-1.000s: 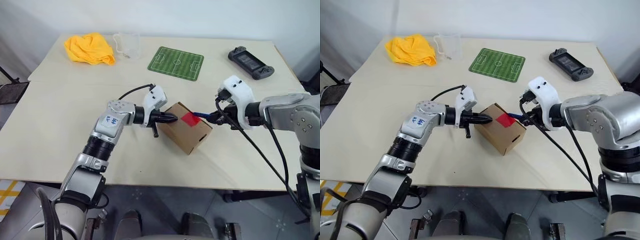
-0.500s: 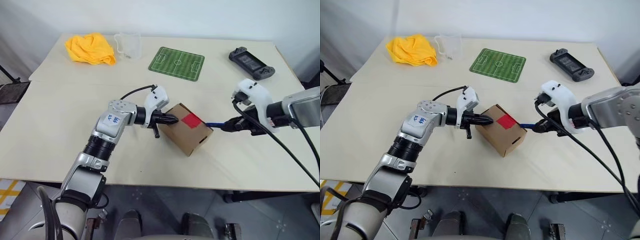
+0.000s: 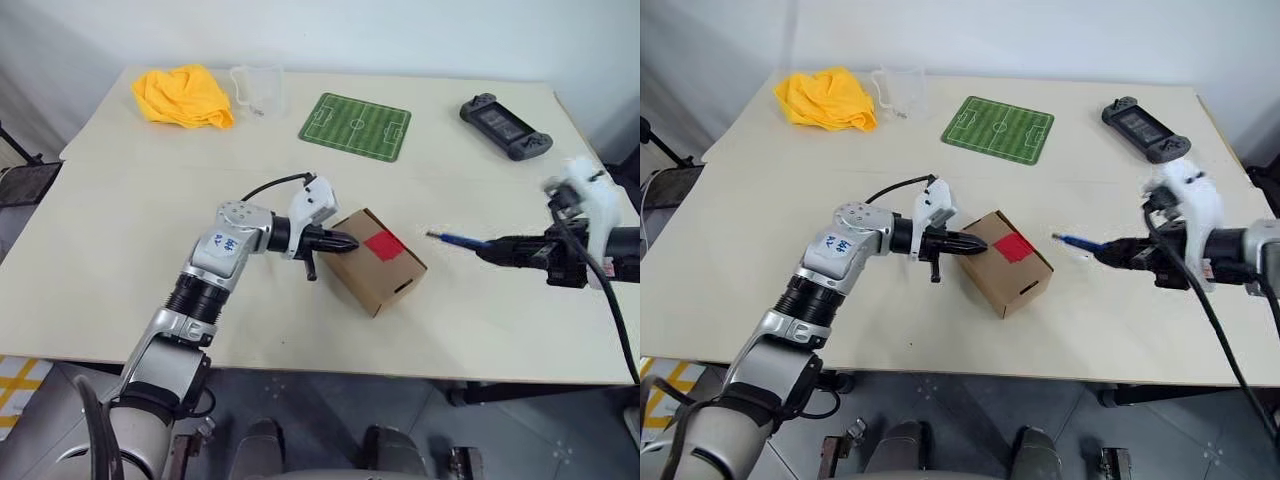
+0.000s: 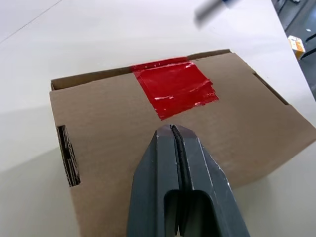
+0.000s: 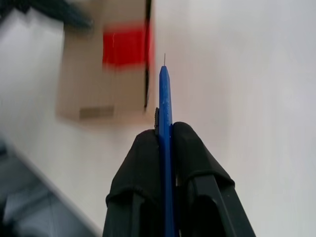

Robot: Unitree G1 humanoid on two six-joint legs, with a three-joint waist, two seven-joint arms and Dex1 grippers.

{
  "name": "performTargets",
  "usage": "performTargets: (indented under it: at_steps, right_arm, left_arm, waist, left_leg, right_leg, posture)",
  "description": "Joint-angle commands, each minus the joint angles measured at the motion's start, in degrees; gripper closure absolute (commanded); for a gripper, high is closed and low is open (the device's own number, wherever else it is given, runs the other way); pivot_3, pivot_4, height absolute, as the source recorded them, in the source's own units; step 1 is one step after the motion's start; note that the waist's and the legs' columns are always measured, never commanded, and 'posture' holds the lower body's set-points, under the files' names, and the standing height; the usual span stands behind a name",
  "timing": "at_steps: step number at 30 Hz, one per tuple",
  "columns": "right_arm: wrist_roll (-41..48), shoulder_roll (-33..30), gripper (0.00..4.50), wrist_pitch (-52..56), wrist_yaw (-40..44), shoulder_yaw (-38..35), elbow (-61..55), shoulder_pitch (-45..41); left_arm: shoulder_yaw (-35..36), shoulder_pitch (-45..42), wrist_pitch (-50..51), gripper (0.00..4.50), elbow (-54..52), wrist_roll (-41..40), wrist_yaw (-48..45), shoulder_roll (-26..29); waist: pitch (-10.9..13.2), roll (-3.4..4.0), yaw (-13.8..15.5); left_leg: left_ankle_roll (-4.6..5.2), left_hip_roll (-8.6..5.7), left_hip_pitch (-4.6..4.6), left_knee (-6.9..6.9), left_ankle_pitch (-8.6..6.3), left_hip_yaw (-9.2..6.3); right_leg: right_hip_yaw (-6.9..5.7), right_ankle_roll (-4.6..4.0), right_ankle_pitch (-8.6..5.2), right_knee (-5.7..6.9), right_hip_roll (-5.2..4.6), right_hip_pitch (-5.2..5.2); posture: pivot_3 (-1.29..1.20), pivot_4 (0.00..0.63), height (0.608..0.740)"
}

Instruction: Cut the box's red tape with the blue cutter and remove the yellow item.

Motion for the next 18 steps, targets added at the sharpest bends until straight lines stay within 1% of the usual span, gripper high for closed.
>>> performTargets:
  at_steps: [1, 3, 5, 8, 11, 13, 15, 17, 18]
  right_arm:
    - [-7.60, 4.44, 4.40, -12.71, 6.53, -8.11, 0.70, 7.61]
    - [-14.19, 6.68, 4.40, -19.56, 8.43, -6.38, 3.60, 12.12]
    - [-23.96, 9.02, 4.40, -30.20, 10.22, -1.84, 8.61, 16.08]
    - [-34.74, 14.11, 4.40, -44.21, 10.68, 2.86, 18.83, 17.13]
    - [-41.49, 17.66, 4.40, -53.32, 10.92, 5.49, 27.34, 15.93]
    - [-43.36, 18.96, 4.40, -56.75, 12.67, 6.10, 30.94, 15.74]
    - [-42.12, 19.74, 3.68, -55.64, 14.05, 5.17, 32.13, 16.11]
    - [-42.72, 19.46, 3.07, -57.44, 16.15, 4.96, 31.97, 17.59]
    - [-42.69, 19.28, 2.68, -58.34, 17.42, 4.60, 31.35, 18.47]
  left_arm:
    - [1.25, -0.11, -2.69, 4.50, -1.34, -1.72, -2.59, 0.63]
    - [2.34, 0.00, -3.99, 4.50, -1.60, -2.66, -3.36, 0.79]
    - [4.84, 0.22, -4.88, 4.50, -2.57, -5.13, -4.36, 0.79]
    - [7.87, 1.40, -6.21, 4.50, -4.48, -8.22, -6.66, 2.33]
    - [9.76, 3.43, -6.24, 4.50, -5.56, -9.31, -7.92, 5.55]
    - [10.58, 5.89, -5.91, 4.50, -6.74, -9.51, -8.97, 8.46]
    - [11.42, 8.68, -4.81, 4.50, -8.38, -10.15, -9.47, 10.96]
    - [12.45, 12.28, -3.19, 4.50, -10.84, -11.27, -9.54, 12.99]
    - [12.77, 14.14, -2.34, 4.50, -12.28, -11.73, -9.58, 13.94]
  waist:
    - [0.00, 0.00, 0.22]
    - [0.00, 0.00, 0.24]
    - [0.00, 0.01, 0.20]
    - [0.00, 0.01, -0.29]
    - [-0.02, 0.12, -0.94]
    - [-0.10, 0.31, -1.43]
    - [-0.11, 0.31, -1.57]
    - [-0.11, 0.31, -1.71]
    - [-0.10, 0.32, -1.67]
  left_leg:
    - [0.00, 0.00, 0.01, 0.00, 0.00, 0.00]
    - [0.00, 0.00, 0.00, 0.01, 0.00, 0.03]
    - [0.00, 0.00, 0.00, 0.02, 0.00, 0.04]
    - [0.00, -0.01, 0.03, 0.01, 0.00, 0.07]
    - [0.01, 0.00, 0.07, -0.06, 0.01, 0.08]
    - [0.00, 0.00, 0.11, -0.14, 0.01, 0.08]
    - [0.00, 0.00, 0.15, -0.15, 0.01, 0.08]
    - [0.00, 0.00, 0.14, -0.16, 0.02, 0.08]
    - [0.00, 0.00, 0.14, -0.16, 0.02, 0.08]
  right_leg:
    - [0.00, 0.00, 0.00, 0.01, 0.00, 0.00]
    - [0.03, 0.00, 0.00, 0.01, 0.00, -0.02]
    - [0.04, 0.00, 0.00, 0.02, 0.00, -0.02]
    - [0.07, 0.01, 0.00, 0.03, 0.00, -0.02]
    - [0.07, 0.01, 0.00, 0.05, 0.00, -0.03]
    - [0.07, 0.01, 0.00, 0.04, 0.00, -0.06]
    - [0.07, 0.01, 0.00, 0.05, 0.00, -0.03]
    - [0.07, 0.01, 0.00, 0.04, 0.00, -0.03]
    - [0.07, 0.01, 0.00, 0.04, 0.00, -0.01]
  posture:
    - [0.00, 0.150, 0.740]
    - [0.00, 0.150, 0.740]
    - [0.00, 0.150, 0.740]
    - [0.00, 0.150, 0.740]
    - [0.00, 0.150, 0.740]
    - [0.00, 0.150, 0.740]
    - [0.00, 0.150, 0.740]
    - [0.00, 0.150, 0.740]
    - [0.00, 0.150, 0.740]
